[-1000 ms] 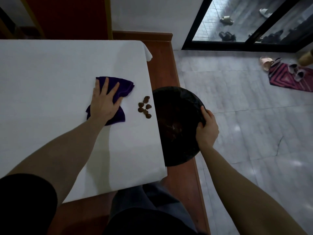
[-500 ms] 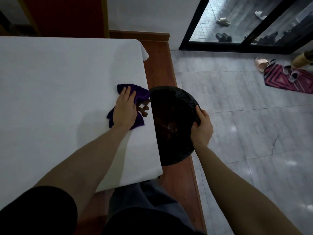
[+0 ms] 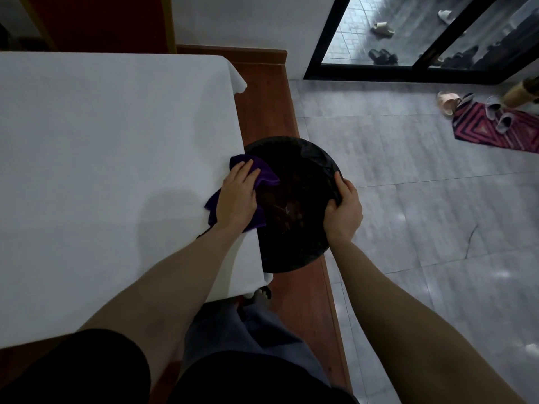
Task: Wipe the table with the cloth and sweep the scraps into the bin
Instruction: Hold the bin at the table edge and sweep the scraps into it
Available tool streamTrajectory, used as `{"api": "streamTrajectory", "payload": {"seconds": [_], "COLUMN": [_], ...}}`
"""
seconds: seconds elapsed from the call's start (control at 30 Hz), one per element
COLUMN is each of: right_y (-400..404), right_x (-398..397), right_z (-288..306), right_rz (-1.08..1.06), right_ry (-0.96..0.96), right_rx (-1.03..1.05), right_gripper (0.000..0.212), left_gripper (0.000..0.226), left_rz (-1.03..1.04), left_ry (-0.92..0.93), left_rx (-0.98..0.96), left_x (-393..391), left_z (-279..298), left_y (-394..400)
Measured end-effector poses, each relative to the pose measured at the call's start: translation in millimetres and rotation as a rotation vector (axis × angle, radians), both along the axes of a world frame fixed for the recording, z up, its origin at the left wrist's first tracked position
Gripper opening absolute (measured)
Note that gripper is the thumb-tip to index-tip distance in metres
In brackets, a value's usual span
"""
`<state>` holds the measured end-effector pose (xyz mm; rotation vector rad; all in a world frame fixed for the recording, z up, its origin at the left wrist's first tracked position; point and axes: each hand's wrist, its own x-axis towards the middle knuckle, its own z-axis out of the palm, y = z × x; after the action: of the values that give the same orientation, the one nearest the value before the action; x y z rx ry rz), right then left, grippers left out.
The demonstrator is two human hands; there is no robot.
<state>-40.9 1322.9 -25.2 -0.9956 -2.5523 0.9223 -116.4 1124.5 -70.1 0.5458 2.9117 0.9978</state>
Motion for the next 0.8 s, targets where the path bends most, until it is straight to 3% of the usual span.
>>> {"api": "streamTrajectory", "payload": {"seconds": [0.2,0.4,0.6,0.8], "right_y": [7,12,12,13], "right_x": [9,15,18,21], "right_z": [-3,-4,-9,-13], "right_rz": [-0.001,-0.009,-0.004,-0.017], "right_ry": [0.022,0.032,0.041,0.029], "right_rx": [-0.007,-0.01,-0.016,-0.024], "right_gripper": [0.068,0.069,0.067,0.066], "left_gripper": [0.049,0.055,0.045,0.056], "left_rz": [-0.07,0.092,0.353,0.315], "left_ry": [0.016,0.06,0.051,-0.011], "left_rx": [-0.028,-0.116,-0.258,-0.372], "left_x": [15,2,-1,12], "left_z": [0,12,11,-6], "left_y": [9,-44,-122,-133]}}
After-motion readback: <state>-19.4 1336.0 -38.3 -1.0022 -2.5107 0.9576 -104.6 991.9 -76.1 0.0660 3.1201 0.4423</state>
